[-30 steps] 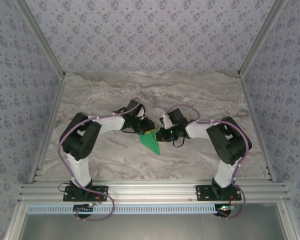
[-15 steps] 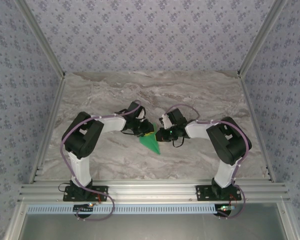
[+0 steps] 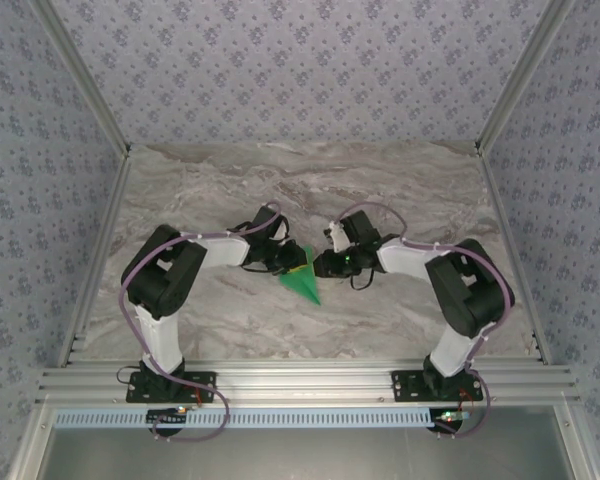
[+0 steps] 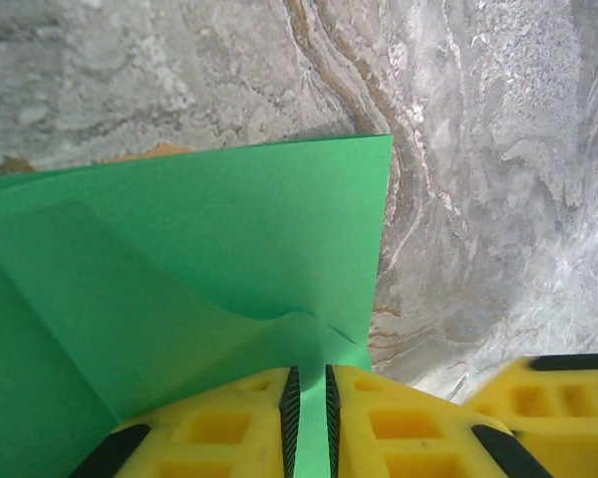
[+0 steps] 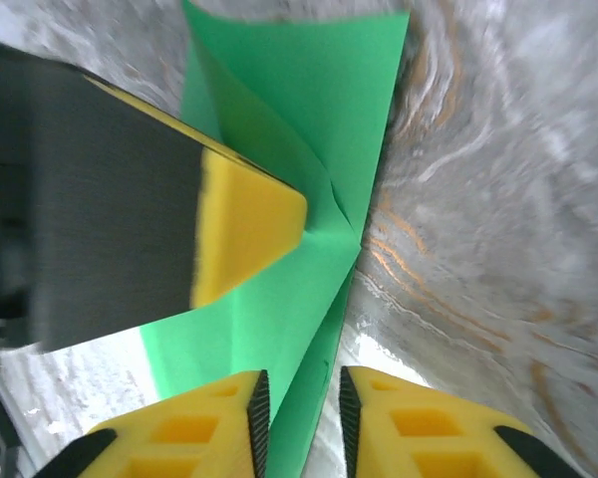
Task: Fold a paper plane with a square sheet of paper (fold left side to right side)
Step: Fourth fold the wing at the center of the table.
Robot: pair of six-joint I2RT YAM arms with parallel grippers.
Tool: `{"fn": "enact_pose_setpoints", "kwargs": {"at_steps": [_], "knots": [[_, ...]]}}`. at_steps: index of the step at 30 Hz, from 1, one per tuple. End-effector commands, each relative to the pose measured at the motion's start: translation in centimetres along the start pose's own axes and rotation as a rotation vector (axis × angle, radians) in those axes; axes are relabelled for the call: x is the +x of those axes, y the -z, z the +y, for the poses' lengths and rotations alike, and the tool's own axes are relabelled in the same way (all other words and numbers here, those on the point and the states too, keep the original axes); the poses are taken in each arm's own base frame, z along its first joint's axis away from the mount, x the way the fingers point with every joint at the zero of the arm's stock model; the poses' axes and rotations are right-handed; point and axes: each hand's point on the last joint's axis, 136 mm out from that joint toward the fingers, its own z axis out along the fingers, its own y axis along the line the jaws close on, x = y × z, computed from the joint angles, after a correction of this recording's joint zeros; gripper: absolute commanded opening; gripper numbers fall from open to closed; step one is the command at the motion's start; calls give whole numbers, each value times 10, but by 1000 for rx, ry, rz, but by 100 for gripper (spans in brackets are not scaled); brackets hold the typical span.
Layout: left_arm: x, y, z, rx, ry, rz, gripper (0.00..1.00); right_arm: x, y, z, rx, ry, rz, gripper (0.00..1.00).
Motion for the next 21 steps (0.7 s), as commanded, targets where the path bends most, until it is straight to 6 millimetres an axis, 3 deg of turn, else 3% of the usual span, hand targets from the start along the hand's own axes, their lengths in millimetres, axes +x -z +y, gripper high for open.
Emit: {"fn": "enact_pose_setpoints", "kwargs": {"at_steps": [1,5,8,21], "knots": [[30,-8,57,-183,69,72,18,-4,24,16,-59,14,-36,29],[30,-7,55,-180,67,68,18,7,27,52,-285,2,-5,28],[29,-5,53,-176,63,65,18,23,17,62,-328,-10,62,24],[28,-4,53,-176,61,61,17,65,-21,39,-215,-35,212,23]]}}
